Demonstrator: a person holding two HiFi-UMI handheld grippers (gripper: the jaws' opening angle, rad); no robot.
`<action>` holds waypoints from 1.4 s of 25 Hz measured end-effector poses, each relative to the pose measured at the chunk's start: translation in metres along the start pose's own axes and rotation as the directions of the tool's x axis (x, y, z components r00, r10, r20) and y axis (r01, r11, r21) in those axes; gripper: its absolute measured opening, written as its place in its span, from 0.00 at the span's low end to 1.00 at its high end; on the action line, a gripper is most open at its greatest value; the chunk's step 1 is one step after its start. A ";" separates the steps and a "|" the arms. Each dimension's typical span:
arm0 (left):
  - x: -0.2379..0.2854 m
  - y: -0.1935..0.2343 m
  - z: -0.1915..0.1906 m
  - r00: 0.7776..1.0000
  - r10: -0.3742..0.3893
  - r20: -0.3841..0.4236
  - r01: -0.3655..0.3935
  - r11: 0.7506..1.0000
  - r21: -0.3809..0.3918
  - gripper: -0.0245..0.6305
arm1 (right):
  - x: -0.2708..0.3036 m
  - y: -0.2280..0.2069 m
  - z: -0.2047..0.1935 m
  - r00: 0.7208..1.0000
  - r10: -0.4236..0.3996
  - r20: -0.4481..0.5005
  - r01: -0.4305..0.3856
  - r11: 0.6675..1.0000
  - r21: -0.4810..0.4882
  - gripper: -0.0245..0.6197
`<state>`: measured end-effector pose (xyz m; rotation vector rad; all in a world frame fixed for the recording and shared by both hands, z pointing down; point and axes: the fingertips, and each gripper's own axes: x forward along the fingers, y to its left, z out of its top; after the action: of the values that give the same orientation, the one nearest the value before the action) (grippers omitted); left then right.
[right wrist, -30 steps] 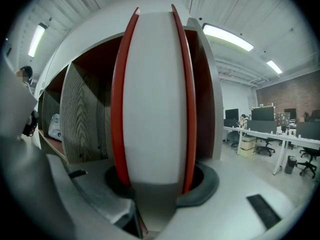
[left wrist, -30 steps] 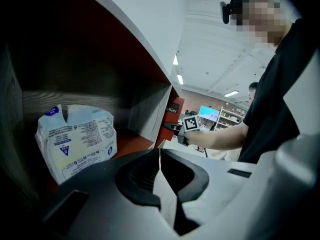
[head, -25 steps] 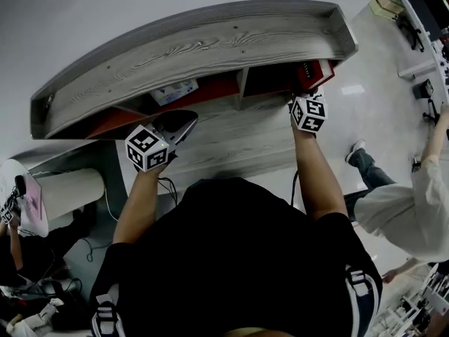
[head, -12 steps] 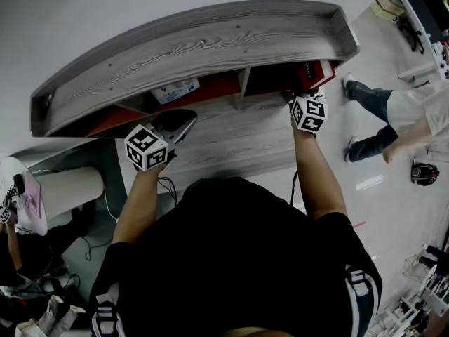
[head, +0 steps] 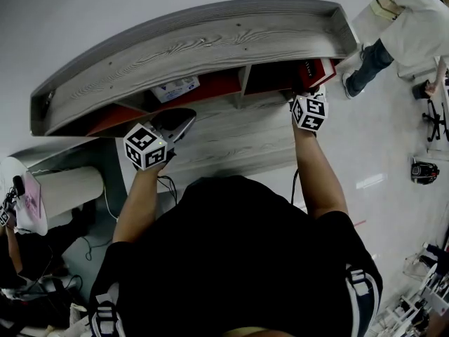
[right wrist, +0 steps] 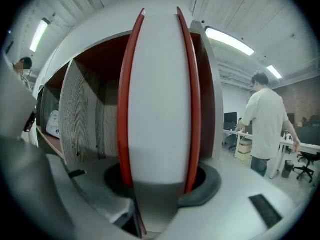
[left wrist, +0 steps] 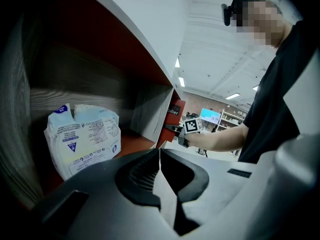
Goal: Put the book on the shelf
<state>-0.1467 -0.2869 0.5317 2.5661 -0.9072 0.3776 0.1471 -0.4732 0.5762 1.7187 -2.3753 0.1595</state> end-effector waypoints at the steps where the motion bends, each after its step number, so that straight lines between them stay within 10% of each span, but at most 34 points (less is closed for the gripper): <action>1: -0.001 0.000 0.000 1.000 -0.001 0.001 0.001 1.000 -0.001 0.07 | -0.001 0.000 0.000 1.000 0.001 0.002 -0.001 1.000 -0.001 0.31; 35: -0.004 -0.012 -0.002 0.999 -0.036 0.012 0.036 0.999 0.006 0.07 | -0.027 0.001 -0.038 0.996 -0.008 -0.089 0.012 0.999 0.038 0.39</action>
<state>-0.1423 -0.2756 0.5286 2.5889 -0.8640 0.3556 0.1583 -0.4403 0.6075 1.7025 -2.3139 0.2761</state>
